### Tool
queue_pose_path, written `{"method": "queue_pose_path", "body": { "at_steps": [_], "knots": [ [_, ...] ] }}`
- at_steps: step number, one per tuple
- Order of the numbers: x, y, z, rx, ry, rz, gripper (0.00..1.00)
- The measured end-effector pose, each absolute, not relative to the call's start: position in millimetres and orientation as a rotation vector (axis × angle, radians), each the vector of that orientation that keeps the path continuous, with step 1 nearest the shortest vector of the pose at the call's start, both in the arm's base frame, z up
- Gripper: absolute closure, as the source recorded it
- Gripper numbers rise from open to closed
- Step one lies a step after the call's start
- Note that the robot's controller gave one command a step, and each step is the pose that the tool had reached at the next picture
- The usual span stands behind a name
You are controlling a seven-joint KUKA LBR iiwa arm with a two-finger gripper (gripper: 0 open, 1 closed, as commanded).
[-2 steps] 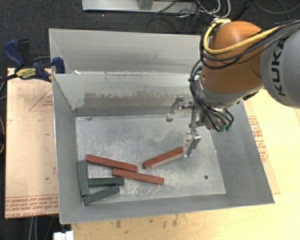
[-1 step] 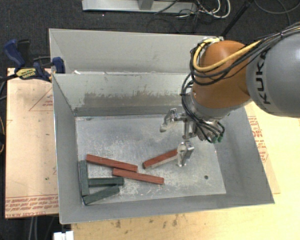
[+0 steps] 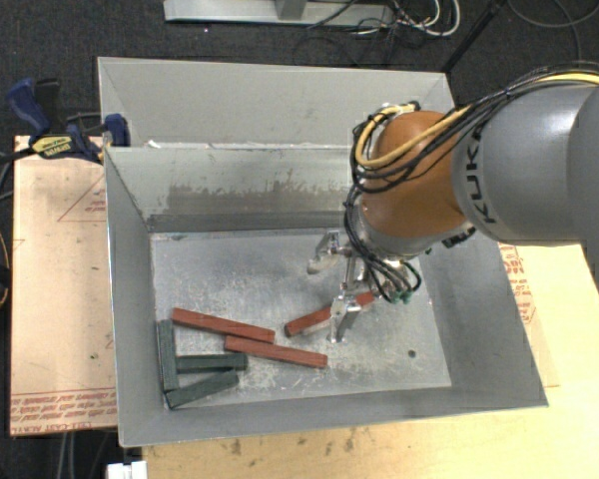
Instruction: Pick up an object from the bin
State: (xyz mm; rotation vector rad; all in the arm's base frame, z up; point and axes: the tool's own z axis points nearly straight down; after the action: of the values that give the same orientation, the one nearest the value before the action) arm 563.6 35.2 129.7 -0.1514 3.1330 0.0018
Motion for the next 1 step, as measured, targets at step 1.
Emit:
{"method": "queue_pose_path", "body": {
  "at_steps": [1],
  "knots": [
    [591.6,-0.7,87.2,-0.192,3.134,0.002,1.0]
  ]
}}
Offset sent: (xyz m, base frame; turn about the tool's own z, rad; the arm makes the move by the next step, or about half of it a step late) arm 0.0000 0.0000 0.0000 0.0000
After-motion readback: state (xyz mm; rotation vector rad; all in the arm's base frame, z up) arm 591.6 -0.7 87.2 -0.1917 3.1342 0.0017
